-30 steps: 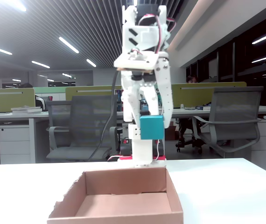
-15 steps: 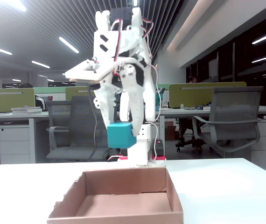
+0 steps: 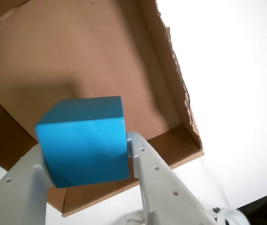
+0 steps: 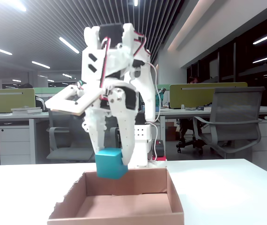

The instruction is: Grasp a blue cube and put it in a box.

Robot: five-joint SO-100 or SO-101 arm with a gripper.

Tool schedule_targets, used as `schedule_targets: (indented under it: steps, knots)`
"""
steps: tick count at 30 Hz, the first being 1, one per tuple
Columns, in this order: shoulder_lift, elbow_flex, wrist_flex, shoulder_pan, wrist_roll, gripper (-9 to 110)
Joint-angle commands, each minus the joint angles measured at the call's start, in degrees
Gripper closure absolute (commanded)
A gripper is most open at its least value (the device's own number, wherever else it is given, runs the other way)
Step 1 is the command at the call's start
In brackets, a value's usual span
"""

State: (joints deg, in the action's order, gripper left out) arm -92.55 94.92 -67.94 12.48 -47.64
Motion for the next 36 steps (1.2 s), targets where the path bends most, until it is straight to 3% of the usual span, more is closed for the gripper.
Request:
schedule_targets:
  steps: [1, 28, 36]
  knots:
    - [0.4, 1.0, 3.5, 0.2, 0.1, 88]
    - [2.8, 17.1, 17.2, -1.4, -0.4, 88]
    - [0.8, 18.6, 17.4, -1.2, -0.4, 81]
